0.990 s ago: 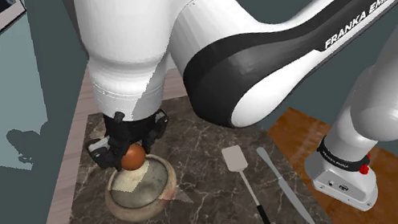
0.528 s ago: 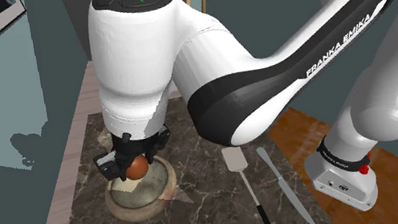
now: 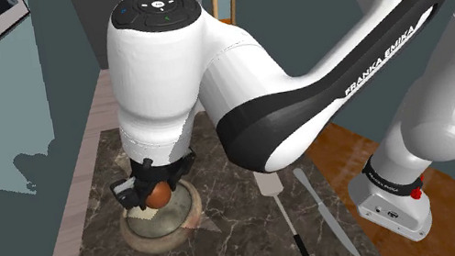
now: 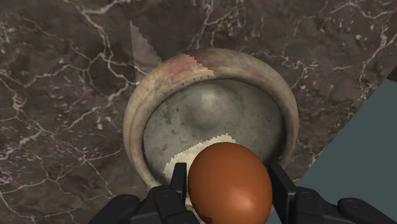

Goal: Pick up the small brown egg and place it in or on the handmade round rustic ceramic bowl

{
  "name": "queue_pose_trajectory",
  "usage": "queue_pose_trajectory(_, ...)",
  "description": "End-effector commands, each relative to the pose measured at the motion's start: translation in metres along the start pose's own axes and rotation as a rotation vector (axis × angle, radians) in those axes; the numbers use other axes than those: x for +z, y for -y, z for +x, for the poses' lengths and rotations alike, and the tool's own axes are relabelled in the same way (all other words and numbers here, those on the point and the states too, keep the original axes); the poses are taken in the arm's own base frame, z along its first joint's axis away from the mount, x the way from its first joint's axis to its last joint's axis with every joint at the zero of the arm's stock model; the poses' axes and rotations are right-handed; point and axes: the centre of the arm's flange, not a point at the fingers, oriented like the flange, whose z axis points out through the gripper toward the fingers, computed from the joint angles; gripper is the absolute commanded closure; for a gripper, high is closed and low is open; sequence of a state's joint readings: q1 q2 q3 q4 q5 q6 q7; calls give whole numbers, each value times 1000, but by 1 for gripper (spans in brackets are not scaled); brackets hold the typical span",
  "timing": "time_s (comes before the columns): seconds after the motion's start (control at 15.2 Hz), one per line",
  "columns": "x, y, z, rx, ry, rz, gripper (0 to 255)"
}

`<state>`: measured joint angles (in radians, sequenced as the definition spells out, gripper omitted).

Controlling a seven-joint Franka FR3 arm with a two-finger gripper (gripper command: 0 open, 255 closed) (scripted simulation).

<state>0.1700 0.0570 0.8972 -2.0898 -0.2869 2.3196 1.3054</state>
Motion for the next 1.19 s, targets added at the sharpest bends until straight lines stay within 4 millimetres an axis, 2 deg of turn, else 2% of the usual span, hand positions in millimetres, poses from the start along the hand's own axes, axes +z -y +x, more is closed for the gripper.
queue_pose_trajectory(0.0, 0, 0, 0, 0, 0, 0, 255)
queue_pose_trajectory(0.07, 0, 0, 0, 0, 0, 0, 0)
queue_pose_trajectory(0.4, 0, 0, 0, 0, 0, 0, 0)
queue_pose_trajectory(0.66, -50, 0, 0, 0, 0, 0, 0)
queue_pose_trajectory(1.12, -50, 0, 0, 0, 0, 0, 0)
